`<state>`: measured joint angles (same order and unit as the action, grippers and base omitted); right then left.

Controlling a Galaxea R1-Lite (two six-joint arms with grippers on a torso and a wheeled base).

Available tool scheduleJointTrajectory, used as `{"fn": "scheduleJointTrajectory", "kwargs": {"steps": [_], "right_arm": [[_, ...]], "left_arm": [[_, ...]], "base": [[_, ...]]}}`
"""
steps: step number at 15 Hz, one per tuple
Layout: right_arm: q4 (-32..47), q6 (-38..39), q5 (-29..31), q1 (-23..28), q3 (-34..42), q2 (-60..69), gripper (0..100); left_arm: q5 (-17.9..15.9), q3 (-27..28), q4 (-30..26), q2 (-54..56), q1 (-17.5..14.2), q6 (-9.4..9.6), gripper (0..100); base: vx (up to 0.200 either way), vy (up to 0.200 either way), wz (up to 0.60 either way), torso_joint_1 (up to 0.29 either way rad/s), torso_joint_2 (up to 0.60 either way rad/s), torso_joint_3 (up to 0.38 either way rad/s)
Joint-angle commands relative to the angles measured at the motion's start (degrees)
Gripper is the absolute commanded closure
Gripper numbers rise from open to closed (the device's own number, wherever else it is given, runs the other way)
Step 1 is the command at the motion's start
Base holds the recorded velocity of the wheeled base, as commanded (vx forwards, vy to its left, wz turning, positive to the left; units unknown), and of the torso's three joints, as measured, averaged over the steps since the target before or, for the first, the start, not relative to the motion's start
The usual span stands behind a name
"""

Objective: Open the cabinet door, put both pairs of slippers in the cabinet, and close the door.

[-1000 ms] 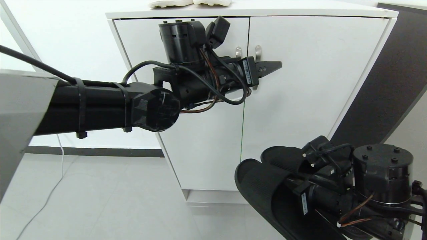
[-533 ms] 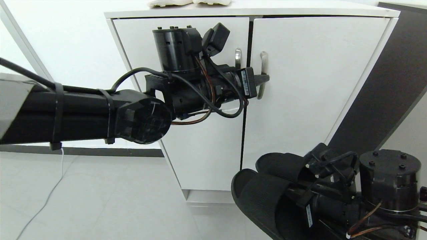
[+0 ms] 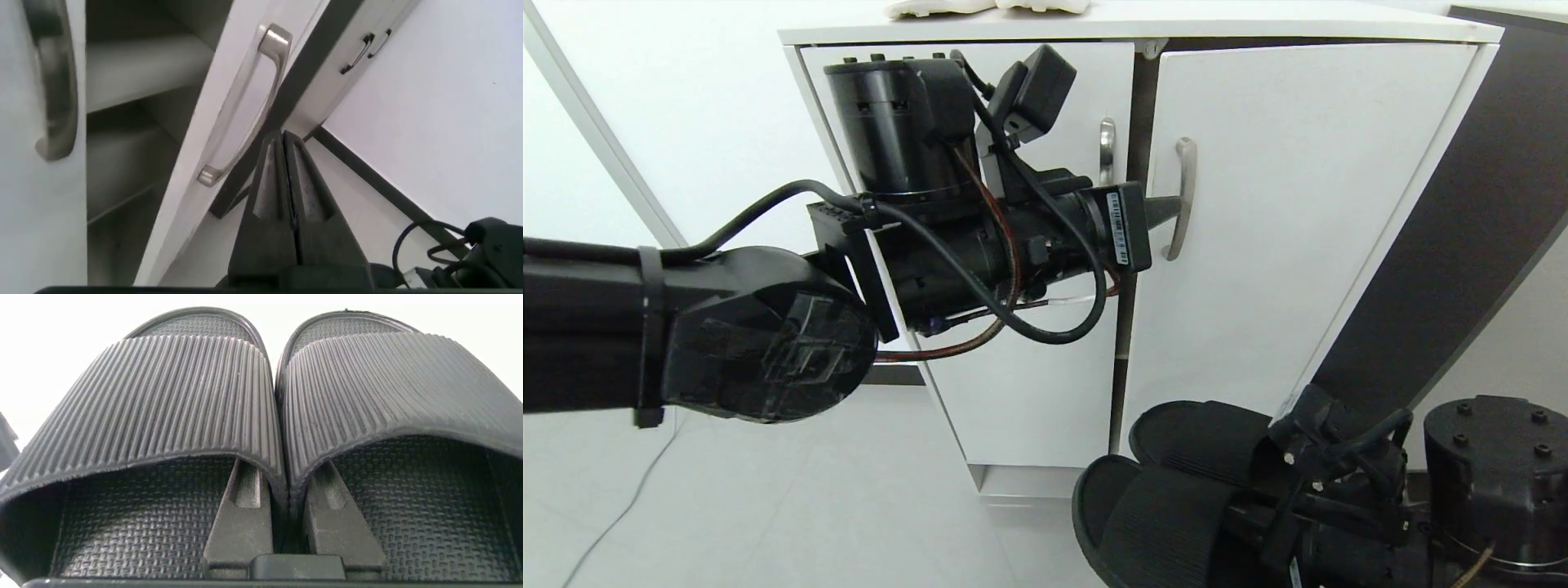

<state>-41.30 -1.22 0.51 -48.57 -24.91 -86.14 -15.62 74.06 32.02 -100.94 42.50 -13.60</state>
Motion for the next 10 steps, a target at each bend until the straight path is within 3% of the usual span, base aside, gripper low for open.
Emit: {"fn": "scheduleJointTrajectory", "kwargs": {"steps": [1,3,5,8,10], "right_arm": [[0.08,-0.01,-1.04,-1.27,0.82,1.32,100],[0.17,-0.10,-1.83,-2.15,1.53,1.85,100],[0.17,-0.10,-1.83,-3.02,1.88,1.76,100],[0.17,-1.51,-1.92,-3.20,2.32,1.68,100],[0.17,-1.68,-1.92,-3.20,2.58,1.32,100]], "left_arm": [[0.06,-4.01,1.55,2.85,0.04,-0.02,100],[0.06,-7.26,4.36,3.64,-1.45,-0.19,100],[-0.03,-7.00,5.50,3.12,-3.82,-0.81,100],[-0.56,-2.43,5.50,-0.31,-6.90,-1.51,100],[-0.12,2.41,5.42,-3.92,-7.60,-3.71,100]], "base": [[0.000,0.000,0.00,0.000,0.00,0.000],[0.000,0.000,0.00,0.000,0.00,0.000],[0.000,0.000,0.00,0.000,0.00,0.000],[0.000,0.000,0.00,0.000,0.00,0.000],[0.000,0.000,0.00,0.000,0.00,0.000]]}}
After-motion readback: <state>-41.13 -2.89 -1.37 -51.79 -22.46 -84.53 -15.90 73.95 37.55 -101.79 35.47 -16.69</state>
